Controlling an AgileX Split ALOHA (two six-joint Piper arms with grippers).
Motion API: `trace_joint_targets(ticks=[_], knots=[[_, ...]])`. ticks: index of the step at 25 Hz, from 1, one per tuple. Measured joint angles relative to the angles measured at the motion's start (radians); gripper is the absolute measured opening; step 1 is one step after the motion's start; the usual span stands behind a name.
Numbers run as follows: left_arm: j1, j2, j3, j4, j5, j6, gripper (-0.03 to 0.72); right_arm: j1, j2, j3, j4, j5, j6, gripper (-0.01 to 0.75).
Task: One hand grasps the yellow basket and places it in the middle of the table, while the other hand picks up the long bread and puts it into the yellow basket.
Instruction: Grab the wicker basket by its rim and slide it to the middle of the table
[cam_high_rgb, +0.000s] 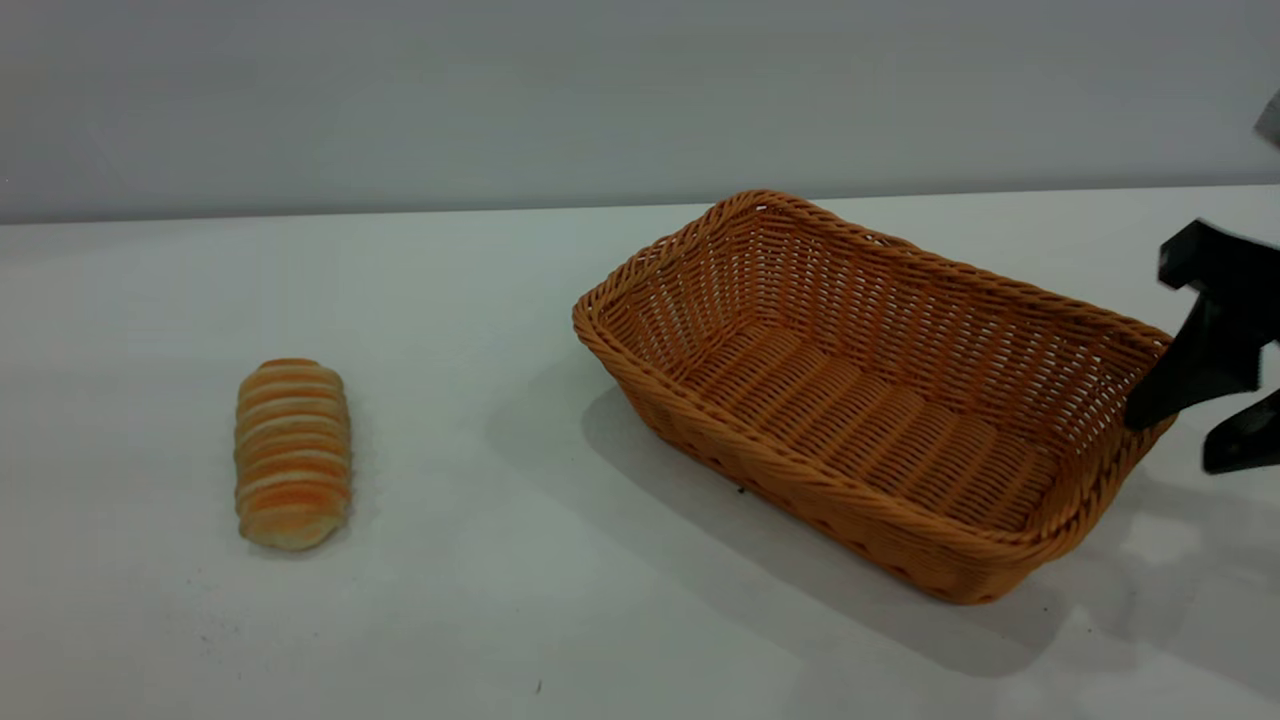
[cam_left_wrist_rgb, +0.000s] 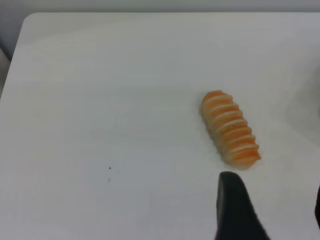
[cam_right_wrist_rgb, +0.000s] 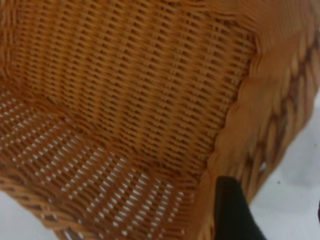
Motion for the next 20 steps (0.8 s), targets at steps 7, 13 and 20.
trace_joint_targets(ticks=[7,13,20], knots=[[0.0,0.0,0.0,-0.001,0.0,0.0,0.435,0.0,0.162,-0.065,0.17,-0.002,-0.114,0.446],[0.0,0.0,0.0,-0.001,0.0,0.0,0.435,0.0,0.256,-0.142,0.221,0.029,-0.124,0.299],[0.0,0.0,0.0,-0.001,0.0,0.0,0.435,0.003,0.257,-0.214,0.144,0.085,-0.121,0.081]])
